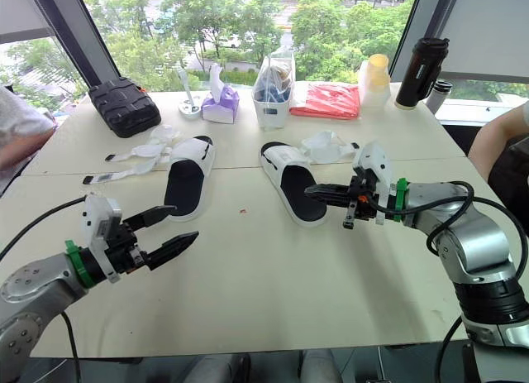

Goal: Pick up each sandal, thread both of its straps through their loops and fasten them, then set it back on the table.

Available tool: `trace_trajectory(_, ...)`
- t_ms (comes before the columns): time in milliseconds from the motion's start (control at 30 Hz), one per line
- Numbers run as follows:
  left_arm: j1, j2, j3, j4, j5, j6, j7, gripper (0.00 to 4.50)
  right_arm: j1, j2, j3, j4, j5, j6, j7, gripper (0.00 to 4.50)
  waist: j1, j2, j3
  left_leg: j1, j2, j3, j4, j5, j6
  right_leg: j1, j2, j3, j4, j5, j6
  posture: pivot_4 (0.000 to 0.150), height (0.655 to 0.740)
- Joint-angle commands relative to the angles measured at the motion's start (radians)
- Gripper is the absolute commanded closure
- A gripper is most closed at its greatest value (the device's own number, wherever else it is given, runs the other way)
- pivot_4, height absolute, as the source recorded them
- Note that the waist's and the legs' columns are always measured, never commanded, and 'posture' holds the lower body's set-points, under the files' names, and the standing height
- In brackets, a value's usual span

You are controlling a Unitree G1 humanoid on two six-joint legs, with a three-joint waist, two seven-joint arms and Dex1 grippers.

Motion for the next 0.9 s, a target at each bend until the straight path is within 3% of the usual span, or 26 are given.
trace_trajectory(33, -0.014, 0.009, 0.026, -0.009, 0.000, -0.016, -0.008, 0.04, -0.017, -0.005, -0.017, -0.022, 0.005, -0.009, 0.004, 4.50, 0.000, 0.000, 0.000, 0.000, 0.000, 0.000, 0.000, 0.000, 0.000, 0.000, 0.000, 0.000, 0.000, 0.000, 0.000, 0.150, 0.7400)
trace_trajectory(900, -0.027, -0.009, 0.021, -0.028, -0.037, 0.003, 0.025, 0.04, -0.014, 0.008, -0.013, -0.032, 0.008, -0.001, -0.014, 4.50, 0.000, 0.000, 0.000, 0.000, 0.000, 0.000, 0.000, 0.000, 0.000, 0.000, 0.000, 0.000, 0.000, 0.000, 0.000, 0.150, 0.7400)
